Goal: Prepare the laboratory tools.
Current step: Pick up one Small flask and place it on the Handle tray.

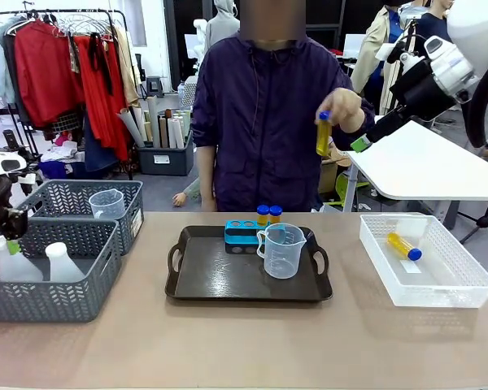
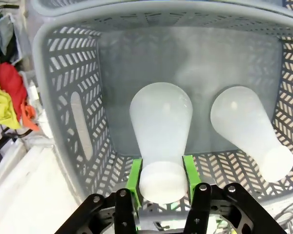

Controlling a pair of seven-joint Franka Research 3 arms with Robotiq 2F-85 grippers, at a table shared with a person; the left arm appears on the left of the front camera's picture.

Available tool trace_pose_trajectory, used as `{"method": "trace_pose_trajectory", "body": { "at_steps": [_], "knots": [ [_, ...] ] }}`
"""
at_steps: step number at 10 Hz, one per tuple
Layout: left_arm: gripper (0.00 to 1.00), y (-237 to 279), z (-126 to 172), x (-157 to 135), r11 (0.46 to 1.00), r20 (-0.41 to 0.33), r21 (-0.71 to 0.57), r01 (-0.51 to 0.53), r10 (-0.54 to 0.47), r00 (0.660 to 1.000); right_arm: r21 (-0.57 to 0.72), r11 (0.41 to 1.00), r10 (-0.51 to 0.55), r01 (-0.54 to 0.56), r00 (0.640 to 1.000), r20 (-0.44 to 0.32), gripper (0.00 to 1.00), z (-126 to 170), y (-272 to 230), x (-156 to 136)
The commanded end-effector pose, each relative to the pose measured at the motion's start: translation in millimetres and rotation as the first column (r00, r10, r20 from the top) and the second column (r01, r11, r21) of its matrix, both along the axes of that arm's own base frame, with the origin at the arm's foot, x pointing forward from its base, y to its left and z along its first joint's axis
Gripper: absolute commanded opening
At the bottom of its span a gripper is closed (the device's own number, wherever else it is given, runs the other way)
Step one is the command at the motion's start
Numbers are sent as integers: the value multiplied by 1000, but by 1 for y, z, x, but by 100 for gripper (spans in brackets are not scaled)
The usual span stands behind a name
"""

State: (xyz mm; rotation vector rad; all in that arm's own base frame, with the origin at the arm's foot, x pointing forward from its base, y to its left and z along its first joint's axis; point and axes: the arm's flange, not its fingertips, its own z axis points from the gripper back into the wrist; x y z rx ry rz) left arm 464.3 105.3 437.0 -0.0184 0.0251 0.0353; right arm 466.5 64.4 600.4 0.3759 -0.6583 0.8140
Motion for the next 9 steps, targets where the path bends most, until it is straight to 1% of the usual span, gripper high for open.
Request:
{"method": "trace_pose_trajectory", "body": {
  "at_steps": [1,3,4,5,6,7,9],
  "knots": [
    [0,-5,38,-11,1000,12,-7,15,-15,1000,17,1000,10,-10,1000,2,100,2,-1,0],
    [0,-2,80,-15,998,34,-20,63,-63,997,17,1000,10,-10,1000,2,100,2,-1,0],
    [0,-5,109,-18,995,73,-3,95,-95,993,17,1000,10,-10,1000,2,100,2,-1,0],
    [0,-10,128,-22,993,88,4,120,-120,989,17,1000,10,-10,1000,2,100,2,-1,0],
    [0,-20,157,-27,987,112,23,158,-160,981,17,1000,10,-10,1000,2,100,2,-1,0],
    [0,-28,179,-27,981,129,19,193,-193,973,17,1000,10,-10,1000,2,100,2,-1,0],
    [0,-51,225,-36,973,204,9,229,-226,953,17,1000,10,-10,1000,2,100,2,-1,0]
  ]
}}
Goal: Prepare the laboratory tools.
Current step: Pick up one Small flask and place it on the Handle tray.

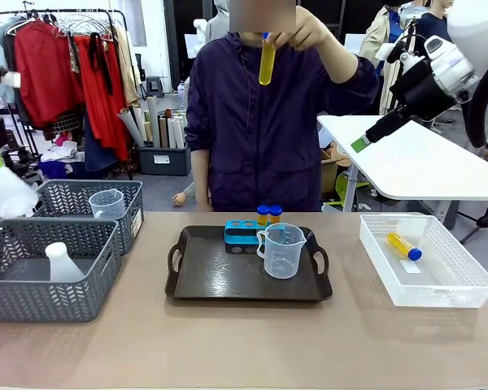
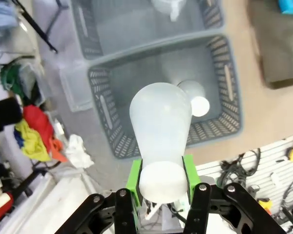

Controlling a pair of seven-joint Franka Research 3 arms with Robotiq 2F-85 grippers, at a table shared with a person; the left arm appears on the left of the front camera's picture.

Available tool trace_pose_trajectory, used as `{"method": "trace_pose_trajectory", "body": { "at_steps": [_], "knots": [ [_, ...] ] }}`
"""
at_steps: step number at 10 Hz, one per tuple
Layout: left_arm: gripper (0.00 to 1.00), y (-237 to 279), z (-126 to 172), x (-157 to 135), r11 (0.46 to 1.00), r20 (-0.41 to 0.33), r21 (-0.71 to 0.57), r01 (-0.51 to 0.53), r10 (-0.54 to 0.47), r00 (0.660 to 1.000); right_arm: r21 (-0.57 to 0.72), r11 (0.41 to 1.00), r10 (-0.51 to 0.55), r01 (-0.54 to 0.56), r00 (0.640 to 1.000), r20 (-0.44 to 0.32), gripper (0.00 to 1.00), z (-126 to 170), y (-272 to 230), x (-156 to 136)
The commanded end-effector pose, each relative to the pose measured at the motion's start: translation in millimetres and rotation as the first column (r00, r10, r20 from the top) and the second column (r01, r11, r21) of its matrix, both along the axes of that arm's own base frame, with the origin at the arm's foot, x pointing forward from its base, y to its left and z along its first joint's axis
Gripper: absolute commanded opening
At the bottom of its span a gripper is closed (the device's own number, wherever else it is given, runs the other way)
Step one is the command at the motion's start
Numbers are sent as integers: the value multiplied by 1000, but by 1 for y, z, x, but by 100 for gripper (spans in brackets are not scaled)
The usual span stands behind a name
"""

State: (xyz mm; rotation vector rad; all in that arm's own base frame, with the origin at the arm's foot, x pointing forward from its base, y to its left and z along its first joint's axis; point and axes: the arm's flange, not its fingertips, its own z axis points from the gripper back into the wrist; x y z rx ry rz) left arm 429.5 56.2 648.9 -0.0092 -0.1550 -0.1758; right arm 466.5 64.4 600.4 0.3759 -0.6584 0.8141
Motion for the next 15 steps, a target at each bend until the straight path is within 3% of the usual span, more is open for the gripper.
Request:
{"method": "trace_pose_trajectory", "body": {
  "at_steps": [1,5,8,9,15],
  "knots": [
    [0,-18,36,-6,999,75,-3,40,-40,996,17,1000,10,-10,1000,2,100,2,-1,0],
    [0,-71,101,-22,983,155,42,181,-185,970,17,1000,10,-10,1000,2,100,2,-1,0],
    [0,-94,124,-29,944,183,17,329,-326,927,17,1000,10,-10,1000,2,100,2,-1,0],
    [0,-93,113,-28,974,180,47,223,-228,957,17,1000,10,-10,1000,2,100,2,-1,0],
    [0,-93,114,-25,970,172,39,241,-244,954,17,1000,10,-10,1000,2,100,2,-1,0]
  ]
}}
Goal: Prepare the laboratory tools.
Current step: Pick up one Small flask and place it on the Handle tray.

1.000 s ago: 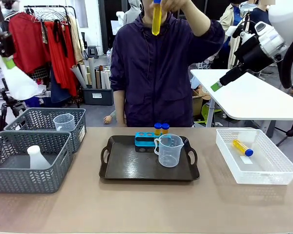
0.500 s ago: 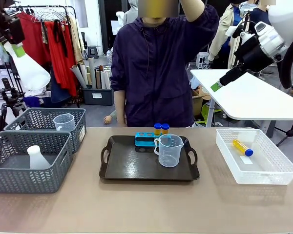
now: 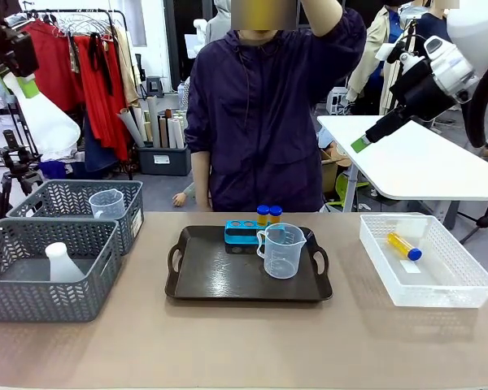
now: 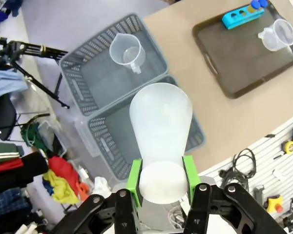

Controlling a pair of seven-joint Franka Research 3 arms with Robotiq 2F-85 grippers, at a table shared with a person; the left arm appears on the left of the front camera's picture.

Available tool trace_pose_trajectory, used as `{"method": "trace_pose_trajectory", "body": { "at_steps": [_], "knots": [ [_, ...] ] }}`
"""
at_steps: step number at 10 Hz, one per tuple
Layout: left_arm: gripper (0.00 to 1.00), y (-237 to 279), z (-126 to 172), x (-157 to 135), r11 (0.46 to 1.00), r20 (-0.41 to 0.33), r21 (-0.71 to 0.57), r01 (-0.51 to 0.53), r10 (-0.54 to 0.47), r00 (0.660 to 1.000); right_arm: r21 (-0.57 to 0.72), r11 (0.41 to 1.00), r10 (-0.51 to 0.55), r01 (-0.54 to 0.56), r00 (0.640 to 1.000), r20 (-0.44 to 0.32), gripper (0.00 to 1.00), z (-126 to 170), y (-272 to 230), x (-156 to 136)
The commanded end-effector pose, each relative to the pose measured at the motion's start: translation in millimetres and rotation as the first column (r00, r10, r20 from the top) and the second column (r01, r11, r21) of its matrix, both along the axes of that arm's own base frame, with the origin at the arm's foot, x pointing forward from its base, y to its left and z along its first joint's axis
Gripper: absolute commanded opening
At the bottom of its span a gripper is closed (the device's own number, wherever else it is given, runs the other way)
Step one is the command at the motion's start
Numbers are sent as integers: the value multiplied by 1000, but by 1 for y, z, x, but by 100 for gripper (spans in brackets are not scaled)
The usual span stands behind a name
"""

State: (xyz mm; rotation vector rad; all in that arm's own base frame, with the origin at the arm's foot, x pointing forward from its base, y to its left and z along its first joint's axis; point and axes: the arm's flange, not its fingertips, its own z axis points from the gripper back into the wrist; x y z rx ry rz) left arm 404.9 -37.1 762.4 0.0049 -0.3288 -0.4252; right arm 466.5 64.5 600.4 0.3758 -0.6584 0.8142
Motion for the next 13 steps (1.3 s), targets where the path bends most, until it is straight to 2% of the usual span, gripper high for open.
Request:
{"method": "trace_pose_trajectory", "body": {
  "at_steps": [1,3,4,7,8,10,13],
  "knots": [
    [0,-15,16,-4,999,6,39,24,-24,1000,17,1000,10,-10,1000,2,100,2,-1,0],
    [0,-58,34,4,990,9,87,111,-112,994,17,1000,10,-10,1000,2,100,2,-1,0],
    [0,-83,38,7,976,9,111,188,-190,982,17,1000,10,-10,1000,2,100,2,-1,0],
    [0,-146,37,16,948,24,98,304,-308,951,17,1000,10,-10,1000,2,100,2,-1,0],
    [0,-166,33,15,923,37,126,364,-371,928,17,1000,10,-10,1000,2,100,2,-1,0],
    [0,-197,11,21,891,-22,115,438,-439,898,17,1000,10,-10,1000,2,100,2,-1,0],
    [0,-235,-24,28,855,-70,81,513,-508,858,17,1000,10,-10,1000,2,100,2,-1,0]
  ]
}}
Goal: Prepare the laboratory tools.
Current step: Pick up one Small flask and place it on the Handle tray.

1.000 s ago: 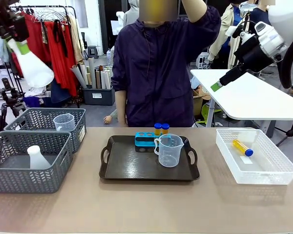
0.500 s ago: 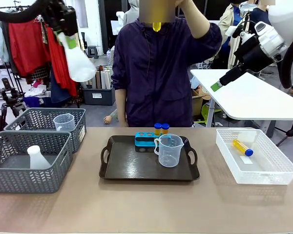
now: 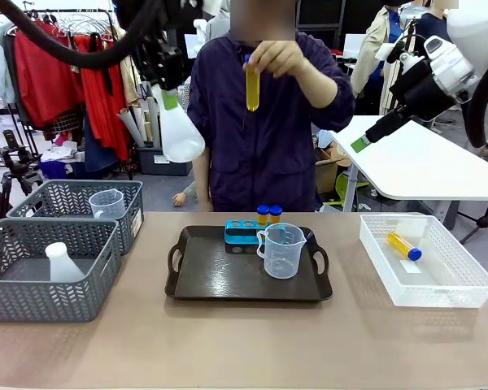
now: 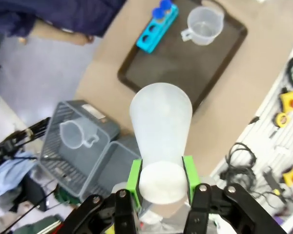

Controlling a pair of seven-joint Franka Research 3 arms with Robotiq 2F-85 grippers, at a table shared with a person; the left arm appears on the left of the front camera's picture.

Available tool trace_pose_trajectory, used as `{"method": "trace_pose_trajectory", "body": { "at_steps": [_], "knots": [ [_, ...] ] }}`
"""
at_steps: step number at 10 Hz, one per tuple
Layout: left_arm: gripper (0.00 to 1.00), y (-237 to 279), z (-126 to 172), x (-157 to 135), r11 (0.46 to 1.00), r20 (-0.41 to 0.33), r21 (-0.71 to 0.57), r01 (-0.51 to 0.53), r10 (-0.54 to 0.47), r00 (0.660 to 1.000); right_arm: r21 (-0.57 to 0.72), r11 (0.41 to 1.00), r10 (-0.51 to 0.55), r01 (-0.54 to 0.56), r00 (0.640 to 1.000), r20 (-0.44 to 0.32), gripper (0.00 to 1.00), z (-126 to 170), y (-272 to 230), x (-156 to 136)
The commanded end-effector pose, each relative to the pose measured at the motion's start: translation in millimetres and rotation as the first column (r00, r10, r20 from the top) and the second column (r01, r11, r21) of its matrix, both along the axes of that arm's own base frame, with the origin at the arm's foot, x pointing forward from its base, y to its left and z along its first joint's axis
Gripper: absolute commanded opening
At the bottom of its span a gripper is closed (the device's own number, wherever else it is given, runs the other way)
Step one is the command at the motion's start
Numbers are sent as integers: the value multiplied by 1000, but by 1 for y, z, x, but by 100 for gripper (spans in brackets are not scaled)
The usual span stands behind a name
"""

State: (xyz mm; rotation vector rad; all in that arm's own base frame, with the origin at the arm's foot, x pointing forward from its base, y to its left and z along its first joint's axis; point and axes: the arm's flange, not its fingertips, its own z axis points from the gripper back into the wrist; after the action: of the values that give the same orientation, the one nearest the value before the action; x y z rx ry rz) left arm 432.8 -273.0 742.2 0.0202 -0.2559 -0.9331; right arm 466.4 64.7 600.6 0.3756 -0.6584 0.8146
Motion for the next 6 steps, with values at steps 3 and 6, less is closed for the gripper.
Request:
{"method": "trace_pose_trajectory", "body": {
  "at_steps": [3,6],
  "knots": [
    [0,-35,-49,7,992,-112,20,127,-124,986,17,1000,10,-10,1000,2,100,1,-1,0],
    [0,-47,-71,6,988,-176,28,153,-145,974,17,1000,10,-10,1000,2,100,1,-1,0]
  ]
}}
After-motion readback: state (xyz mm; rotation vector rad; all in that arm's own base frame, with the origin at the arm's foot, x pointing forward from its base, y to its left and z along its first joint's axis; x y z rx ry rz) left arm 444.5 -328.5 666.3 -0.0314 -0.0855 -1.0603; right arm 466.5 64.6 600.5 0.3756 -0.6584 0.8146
